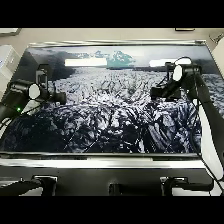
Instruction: Fold the clothes and pants, and hang the long-sleeved shirts on hangers.
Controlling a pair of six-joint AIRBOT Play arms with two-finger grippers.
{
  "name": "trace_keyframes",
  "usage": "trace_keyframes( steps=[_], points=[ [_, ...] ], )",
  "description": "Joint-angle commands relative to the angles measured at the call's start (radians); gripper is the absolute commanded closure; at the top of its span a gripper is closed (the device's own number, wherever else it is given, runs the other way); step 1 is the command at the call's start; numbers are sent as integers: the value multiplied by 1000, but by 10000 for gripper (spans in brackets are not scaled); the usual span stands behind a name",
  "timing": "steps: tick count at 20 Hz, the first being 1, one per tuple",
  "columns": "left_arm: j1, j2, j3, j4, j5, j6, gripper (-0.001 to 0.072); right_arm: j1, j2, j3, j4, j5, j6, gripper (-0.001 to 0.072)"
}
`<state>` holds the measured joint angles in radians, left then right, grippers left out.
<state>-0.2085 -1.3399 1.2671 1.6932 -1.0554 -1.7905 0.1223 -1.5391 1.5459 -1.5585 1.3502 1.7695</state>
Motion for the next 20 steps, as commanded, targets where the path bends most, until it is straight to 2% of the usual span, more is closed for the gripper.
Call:
trace_keyframes(
  steps=[1, 14, 18, 20],
  points=[
    [-1, -1, 1, 0, -2, 3, 0, 1, 1, 0, 5, 17, -1, 19],
    [-1, -1, 1, 0, -1, 0, 0, 1, 1, 0, 6, 15, -4, 21],
    [-2, -1, 1, -3, 32, -91, 0, 1, 0, 0, 6, 56, -4, 21],
    [-2, -2, 1, -3, 45, -99, 0, 1, 0, 0, 6, 55, -4, 21]
  ],
)
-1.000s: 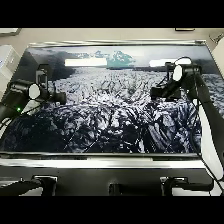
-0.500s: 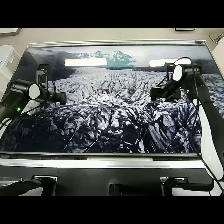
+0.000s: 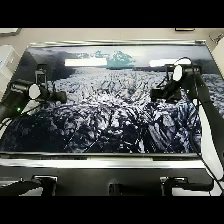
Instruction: Fold the clothes and pants, and hang the long-sleeved shirts on hangers.
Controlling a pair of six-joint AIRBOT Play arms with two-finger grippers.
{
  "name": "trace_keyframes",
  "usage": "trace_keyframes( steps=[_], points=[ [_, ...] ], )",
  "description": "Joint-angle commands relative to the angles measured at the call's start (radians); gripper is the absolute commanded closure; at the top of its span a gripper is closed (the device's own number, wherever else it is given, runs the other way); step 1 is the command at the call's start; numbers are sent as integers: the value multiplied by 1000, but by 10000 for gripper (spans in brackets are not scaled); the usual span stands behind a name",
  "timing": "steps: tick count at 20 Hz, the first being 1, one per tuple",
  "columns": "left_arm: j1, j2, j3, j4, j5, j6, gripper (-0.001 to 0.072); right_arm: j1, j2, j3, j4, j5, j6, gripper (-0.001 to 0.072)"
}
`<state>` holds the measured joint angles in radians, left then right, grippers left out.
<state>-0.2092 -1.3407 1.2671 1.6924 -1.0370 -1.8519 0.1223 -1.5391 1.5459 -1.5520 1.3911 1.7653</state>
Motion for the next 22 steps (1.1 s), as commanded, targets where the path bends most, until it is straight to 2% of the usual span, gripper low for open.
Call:
trace_keyframes(
  steps=[1, 9, 12, 13, 15, 16, 18, 19, 20, 22],
  points=[
    [-1, -1, 1, -2, 54, -37, 0, 1, 0, 0, -1, 11, 0, 22],
    [0, 0, 1, -2, 435, -36, 0, 1, 0, 0, -1, -77, 0, 38],
    [18, -4, 9, 15, 645, -33, -1, 1, 0, 0, -1, -112, 0, 38],
    [47, -5, 36, 33, 652, -33, -1, 1, 0, 0, -1, -115, 0, 38],
    [180, -6, 96, 107, 540, -35, -2, 1, 0, 0, -1, -116, -2, 38],
    [272, -9, 121, 93, 433, -85, -2, 1, 0, 0, -1, -118, -2, 38],
    [481, -21, 143, -31, 171, -302, 0, 1, 0, 0, 0, -126, 0, 38],
    [570, -37, 134, -109, 76, -314, -1, 1, 0, 0, 3, -135, 1, 38],
    [649, -57, 118, -193, 9, -285, -1, 1, 0, 0, 15, -142, 4, 38],
    [748, -91, 78, -331, -4, -248, -1, 1, 0, 0, 54, -145, 4, 38]
  ],
)
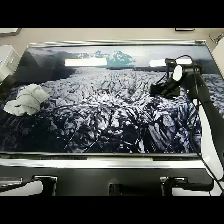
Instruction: Fold the clothes and pants, and hang the long-sleeved shirts on hangers.
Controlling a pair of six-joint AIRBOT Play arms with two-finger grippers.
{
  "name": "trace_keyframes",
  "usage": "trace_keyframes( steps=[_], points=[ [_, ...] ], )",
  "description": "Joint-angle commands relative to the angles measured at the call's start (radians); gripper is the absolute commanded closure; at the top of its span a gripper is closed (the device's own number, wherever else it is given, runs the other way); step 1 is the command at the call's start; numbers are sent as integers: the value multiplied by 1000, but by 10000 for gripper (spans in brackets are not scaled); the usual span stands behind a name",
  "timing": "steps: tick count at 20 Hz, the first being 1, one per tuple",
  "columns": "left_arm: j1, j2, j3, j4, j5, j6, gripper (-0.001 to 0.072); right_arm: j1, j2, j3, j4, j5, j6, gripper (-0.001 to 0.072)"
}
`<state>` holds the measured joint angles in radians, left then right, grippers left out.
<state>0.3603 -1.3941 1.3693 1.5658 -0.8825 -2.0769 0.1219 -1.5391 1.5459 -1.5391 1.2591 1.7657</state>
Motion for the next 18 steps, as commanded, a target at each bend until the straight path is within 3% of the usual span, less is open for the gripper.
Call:
trace_keyframes(
  steps=[1, 7, 11, 13, 14, 15, 16, 18],
  points=[
    [201, -53, -40, -246, -132, -6, -1, 1, 0, 0, 63, -11, 4, 38],
    [211, -205, -57, -425, 13, 112, -1, 1, 0, 0, 152, -9, 4, 38],
    [211, -281, -56, -712, 111, 385, 0, 1, 0, 0, 174, 10, 13, 38],
    [207, -294, -57, -754, 109, 440, 25, 1, 0, 0, 190, 25, 14, 38],
    [206, -296, -58, -754, 94, 440, 232, 1, 1, 0, 198, 31, 15, 38],
    [207, -296, -58, -755, 68, 440, 515, 1, 0, 0, 204, 39, 15, 38],
    [207, -288, -57, -756, 44, 446, 679, 1, 1, 0, 204, 50, 14, 38],
    [192, -227, -55, -756, 50, 500, 685, 1, 3, 0, 195, 70, -10, 38]
  ],
)
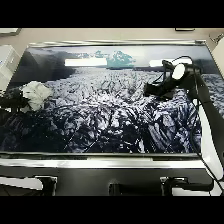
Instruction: Fold the clothes and pants, and hang the long-sleeved shirts on hangers.
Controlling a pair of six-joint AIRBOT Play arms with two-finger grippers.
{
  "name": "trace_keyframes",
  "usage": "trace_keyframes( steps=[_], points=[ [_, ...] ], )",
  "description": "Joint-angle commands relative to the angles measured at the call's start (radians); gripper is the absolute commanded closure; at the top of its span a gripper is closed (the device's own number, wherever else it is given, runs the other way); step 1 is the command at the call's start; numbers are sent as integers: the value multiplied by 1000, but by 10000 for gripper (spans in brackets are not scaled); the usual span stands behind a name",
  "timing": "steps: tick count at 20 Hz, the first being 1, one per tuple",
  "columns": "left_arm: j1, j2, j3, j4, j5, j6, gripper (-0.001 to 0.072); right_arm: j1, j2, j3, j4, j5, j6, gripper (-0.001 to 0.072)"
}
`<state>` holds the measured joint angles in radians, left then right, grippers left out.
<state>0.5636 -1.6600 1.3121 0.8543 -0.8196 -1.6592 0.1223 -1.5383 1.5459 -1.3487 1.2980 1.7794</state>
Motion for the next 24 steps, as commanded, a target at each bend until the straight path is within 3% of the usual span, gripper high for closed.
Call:
trace_keyframes(
  steps=[1, 6, 9, 12, 17, 22, 24],
  points=[
    [-29, 94, 2, -44, 18, 119, 685, 0, 8, 1, -13, 30, -43, 37],
    [-230, 551, -1, -43, 23, 289, 685, 0, 117, 76, -246, 20, -63, 37],
    [-478, 797, -35, -43, 34, 298, 685, 0, 230, 106, -347, -19, -66, 37],
    [-767, 934, -95, -42, 142, 277, 685, 0, 333, 107, -371, -25, -67, 38],
    [-1064, 893, -281, 81, 265, 69, 685, 0, 442, 106, -373, 61, -67, 37],
    [-1114, 607, -512, 114, 262, -125, 685, 0, 436, 93, -328, 224, -65, 38],
    [-1140, 457, -511, 82, 264, -122, 684, 1, 409, 79, -264, 249, -63, 39]
  ],
)
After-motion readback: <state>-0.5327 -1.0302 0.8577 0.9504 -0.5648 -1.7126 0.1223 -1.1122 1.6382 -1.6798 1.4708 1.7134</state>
